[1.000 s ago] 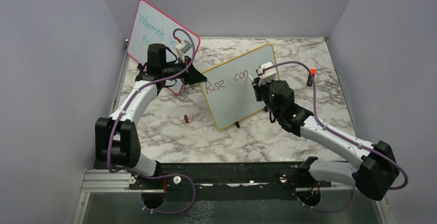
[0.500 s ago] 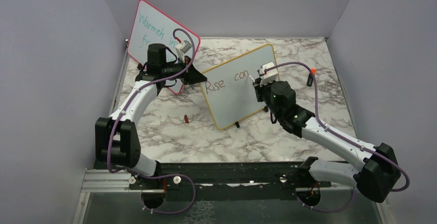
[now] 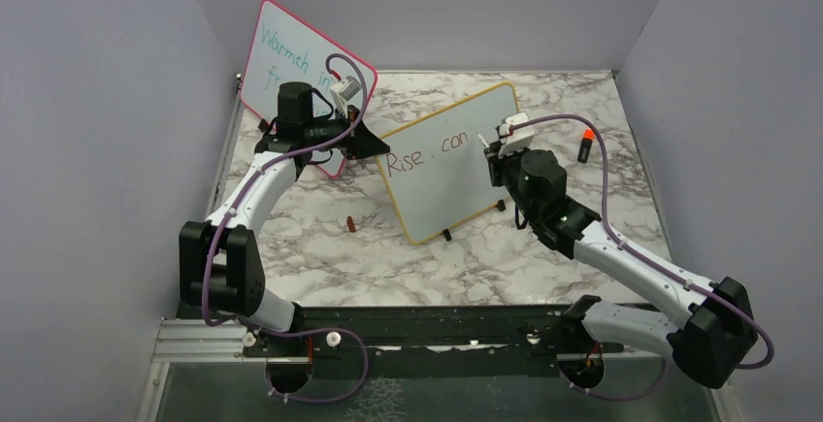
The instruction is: Write a sentence on the whiteboard
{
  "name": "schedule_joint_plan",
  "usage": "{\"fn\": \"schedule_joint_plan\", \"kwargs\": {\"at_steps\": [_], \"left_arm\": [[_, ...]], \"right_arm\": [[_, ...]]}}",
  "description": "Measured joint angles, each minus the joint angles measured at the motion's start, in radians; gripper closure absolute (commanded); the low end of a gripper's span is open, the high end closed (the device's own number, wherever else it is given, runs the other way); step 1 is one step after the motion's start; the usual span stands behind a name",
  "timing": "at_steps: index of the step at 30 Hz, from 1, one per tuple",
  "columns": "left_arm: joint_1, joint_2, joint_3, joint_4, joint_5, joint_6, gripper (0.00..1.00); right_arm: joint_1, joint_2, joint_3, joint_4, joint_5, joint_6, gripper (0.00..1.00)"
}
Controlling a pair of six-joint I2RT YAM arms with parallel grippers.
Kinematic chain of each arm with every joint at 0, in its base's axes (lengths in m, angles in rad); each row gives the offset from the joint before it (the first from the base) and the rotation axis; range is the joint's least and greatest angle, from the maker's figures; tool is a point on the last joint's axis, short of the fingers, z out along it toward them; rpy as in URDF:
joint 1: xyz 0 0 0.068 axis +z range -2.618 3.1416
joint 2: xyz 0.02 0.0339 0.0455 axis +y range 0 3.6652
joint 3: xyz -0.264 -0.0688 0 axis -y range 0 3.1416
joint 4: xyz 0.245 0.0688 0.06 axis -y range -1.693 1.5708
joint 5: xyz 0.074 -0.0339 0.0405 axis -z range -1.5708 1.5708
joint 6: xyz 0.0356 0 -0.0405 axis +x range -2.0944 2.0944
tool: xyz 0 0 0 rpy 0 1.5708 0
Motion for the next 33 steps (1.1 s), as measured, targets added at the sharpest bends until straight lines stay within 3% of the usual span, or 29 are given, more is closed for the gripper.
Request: {"fn": "schedule_joint_plan", "kwargs": {"at_steps": [33], "left_arm": [[0.0, 0.0, 0.0, 0.0, 0.0, 0.0, 1.0]], "right_arm": [[-0.049, 0.053, 0.0, 0.053, -0.072, -0.016, 0.99]]}}
